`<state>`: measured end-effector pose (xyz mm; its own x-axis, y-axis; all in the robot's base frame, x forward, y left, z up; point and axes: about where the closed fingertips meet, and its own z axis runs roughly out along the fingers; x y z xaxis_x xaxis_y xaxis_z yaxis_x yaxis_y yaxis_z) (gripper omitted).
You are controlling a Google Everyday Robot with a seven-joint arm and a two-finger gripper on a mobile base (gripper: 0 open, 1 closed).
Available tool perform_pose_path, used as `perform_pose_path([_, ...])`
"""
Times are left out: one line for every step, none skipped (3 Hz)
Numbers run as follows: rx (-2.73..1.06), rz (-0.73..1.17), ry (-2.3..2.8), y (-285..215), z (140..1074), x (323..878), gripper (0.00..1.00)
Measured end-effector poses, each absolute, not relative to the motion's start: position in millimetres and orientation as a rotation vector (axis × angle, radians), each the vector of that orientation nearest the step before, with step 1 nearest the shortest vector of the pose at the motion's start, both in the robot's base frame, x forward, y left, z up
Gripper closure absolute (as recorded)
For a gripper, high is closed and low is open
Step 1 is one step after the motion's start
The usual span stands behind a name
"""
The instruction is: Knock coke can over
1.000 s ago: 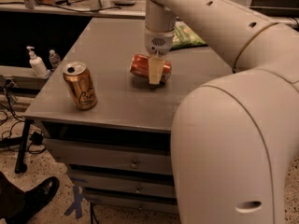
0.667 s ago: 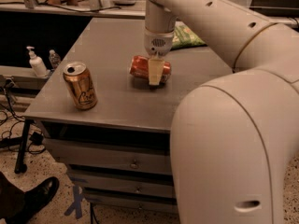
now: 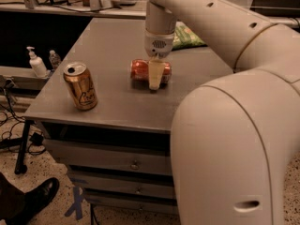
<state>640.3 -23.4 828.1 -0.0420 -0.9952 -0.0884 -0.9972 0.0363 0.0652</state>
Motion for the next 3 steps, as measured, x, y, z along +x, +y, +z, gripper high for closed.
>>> perform_pose_path([-2.163,0.173,2.247,-23.1,828.5,639.9,0.00])
perform_pose_path([-2.165,0.184,2.244,-22.1,826.6,638.8,0.00])
perform_pose_path([-2.166,0.187,2.244,-21.8,826.1,638.4,0.00])
